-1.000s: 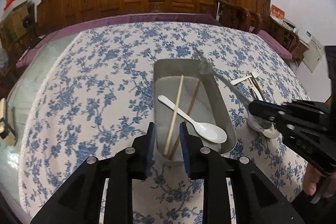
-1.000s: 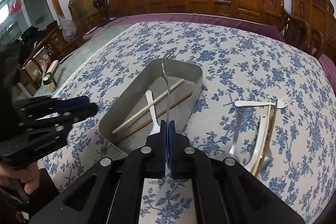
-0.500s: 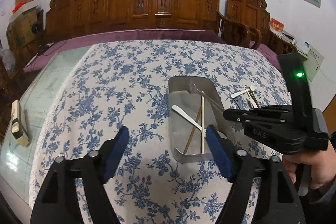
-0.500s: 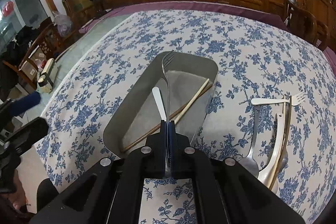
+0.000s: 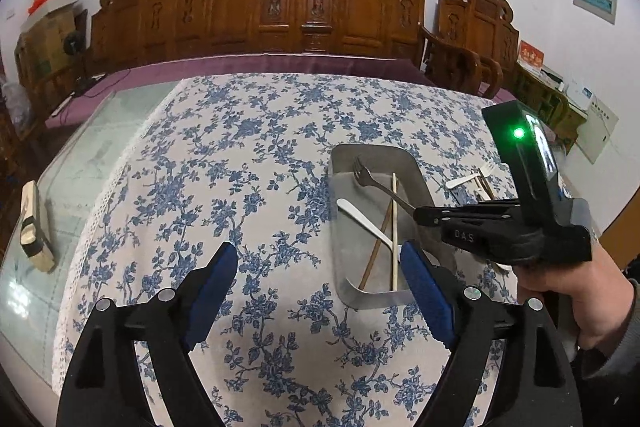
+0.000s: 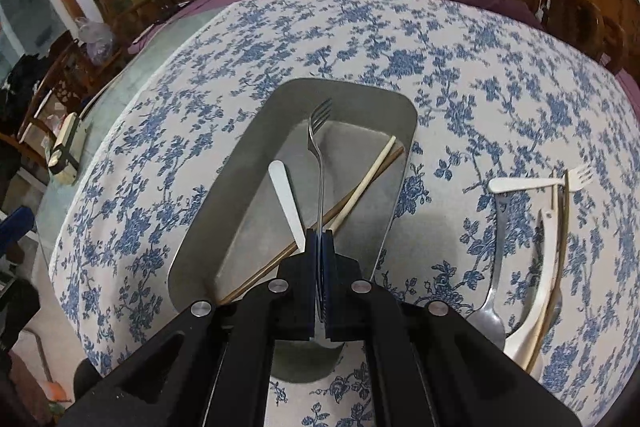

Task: Organize utensils
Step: 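Lower the metal fork into the tray and open the right tool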

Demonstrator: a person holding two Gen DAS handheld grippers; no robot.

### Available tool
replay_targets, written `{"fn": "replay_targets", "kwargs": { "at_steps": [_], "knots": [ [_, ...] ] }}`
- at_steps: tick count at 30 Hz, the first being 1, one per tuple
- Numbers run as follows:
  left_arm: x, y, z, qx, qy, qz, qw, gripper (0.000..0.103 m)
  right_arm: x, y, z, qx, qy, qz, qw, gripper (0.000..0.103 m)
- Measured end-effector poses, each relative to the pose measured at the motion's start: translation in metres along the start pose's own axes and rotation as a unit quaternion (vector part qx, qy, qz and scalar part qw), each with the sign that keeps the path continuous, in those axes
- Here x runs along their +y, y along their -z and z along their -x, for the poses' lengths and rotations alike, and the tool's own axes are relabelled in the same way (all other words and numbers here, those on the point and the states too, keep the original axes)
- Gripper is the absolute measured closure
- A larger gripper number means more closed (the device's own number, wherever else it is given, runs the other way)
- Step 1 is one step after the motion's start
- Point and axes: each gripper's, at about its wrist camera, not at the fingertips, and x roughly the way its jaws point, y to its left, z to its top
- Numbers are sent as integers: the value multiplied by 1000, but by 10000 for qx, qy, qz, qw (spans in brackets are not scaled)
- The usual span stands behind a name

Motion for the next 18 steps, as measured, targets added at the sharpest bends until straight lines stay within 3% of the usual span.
{"fn": "replay_targets", "kwargs": {
  "at_steps": [7, 11, 18],
  "knots": [
    [-5, 0, 4, -64, -27, -110, 9999, 23, 2, -3, -4, 70, -69, -54, 9999, 99],
    [-8, -1, 5, -69, -10, -140, 9999, 23, 6, -6, -3, 113, -478, -42, 9988, 93],
    [-18, -1, 3, -52, -12, -223, 9997, 23, 6, -2, 21, -78, -833, 245, 9962, 93]
  ]
}}
